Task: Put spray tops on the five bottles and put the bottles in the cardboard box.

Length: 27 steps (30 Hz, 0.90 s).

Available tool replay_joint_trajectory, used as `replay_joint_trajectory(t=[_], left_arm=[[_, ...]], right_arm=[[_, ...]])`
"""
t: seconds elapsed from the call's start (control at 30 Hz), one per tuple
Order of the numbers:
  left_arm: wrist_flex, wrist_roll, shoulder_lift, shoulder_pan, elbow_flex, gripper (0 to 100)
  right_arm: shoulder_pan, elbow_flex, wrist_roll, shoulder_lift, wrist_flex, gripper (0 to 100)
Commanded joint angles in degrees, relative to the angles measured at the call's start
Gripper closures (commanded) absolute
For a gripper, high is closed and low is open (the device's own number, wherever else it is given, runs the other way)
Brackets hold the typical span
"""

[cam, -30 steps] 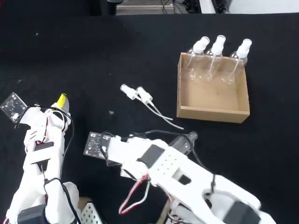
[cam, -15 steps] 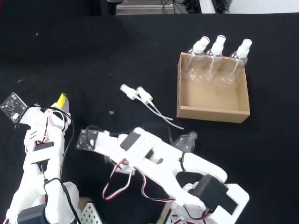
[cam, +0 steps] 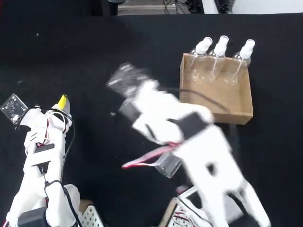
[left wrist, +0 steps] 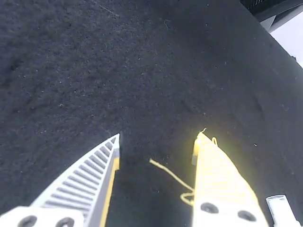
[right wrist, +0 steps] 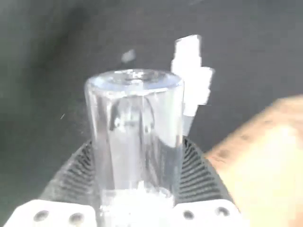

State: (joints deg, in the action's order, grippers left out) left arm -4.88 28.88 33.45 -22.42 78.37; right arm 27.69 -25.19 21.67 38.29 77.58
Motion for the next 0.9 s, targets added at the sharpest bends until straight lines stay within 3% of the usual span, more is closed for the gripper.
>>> replay_joint_trajectory(t=[0.0,0.2,0.43,0.67,0.73,0.87], left_arm=[[-1.1,0.0,1.4,3.6,-3.3,75],[-0.8,-4.4,1.4,8.4,-3.3,75],[-0.8,-11.6,1.4,12.2,-3.0,75],[-1.1,-12.7,1.5,13.1,-2.4,75],[-1.1,-12.7,1.5,13.1,-2.4,75],[-1.1,-12.7,1.5,13.1,-2.4,75]], right_arm=[[-12.7,3.6,-2.1,8.1,6.2,98.4],[-33.0,-6.8,2.8,8.7,9.5,98.4],[-42.2,-23.5,17.0,8.7,5.5,98.4],[-40.2,-36.5,18.9,8.7,-4.9,98.4],[-36.2,-37.2,17.8,8.7,-5.6,98.4],[-23.8,-37.1,7.8,8.7,-7.5,98.4]])
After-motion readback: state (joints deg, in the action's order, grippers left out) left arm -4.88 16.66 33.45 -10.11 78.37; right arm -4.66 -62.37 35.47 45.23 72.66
